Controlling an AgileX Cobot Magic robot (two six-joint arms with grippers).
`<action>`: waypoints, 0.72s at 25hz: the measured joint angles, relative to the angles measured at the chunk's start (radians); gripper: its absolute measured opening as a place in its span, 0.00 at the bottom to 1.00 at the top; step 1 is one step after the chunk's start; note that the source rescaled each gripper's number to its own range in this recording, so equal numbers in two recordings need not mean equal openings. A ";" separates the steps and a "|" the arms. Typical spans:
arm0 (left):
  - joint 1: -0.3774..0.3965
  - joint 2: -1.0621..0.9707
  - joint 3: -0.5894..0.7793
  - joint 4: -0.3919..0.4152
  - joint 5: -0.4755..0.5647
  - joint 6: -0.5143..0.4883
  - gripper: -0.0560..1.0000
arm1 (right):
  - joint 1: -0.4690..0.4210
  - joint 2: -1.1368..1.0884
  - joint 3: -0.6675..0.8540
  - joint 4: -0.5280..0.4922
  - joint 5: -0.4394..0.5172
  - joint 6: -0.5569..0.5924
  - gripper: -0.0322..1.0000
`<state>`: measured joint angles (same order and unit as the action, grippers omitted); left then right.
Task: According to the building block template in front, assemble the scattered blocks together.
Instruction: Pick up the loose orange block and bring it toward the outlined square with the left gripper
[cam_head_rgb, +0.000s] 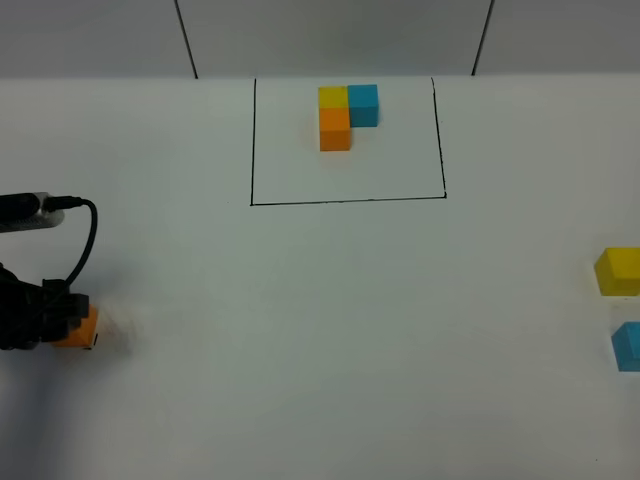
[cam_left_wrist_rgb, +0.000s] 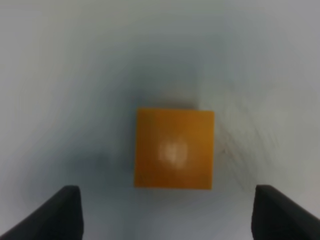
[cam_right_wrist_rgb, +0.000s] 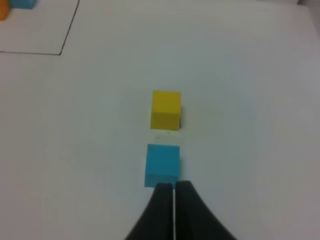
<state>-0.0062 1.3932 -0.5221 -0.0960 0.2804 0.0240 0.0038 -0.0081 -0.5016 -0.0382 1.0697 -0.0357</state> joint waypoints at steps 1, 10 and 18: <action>0.000 0.019 0.000 0.000 -0.013 0.006 0.98 | 0.000 0.000 0.000 0.000 0.000 0.000 0.04; 0.000 0.105 0.000 0.000 -0.123 0.017 0.98 | 0.000 0.000 0.000 0.000 0.000 0.000 0.04; 0.000 0.159 -0.001 0.000 -0.170 0.018 0.98 | 0.000 0.000 0.000 0.000 0.000 0.000 0.04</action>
<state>-0.0062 1.5519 -0.5230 -0.0960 0.1106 0.0419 0.0038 -0.0081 -0.5016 -0.0382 1.0697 -0.0357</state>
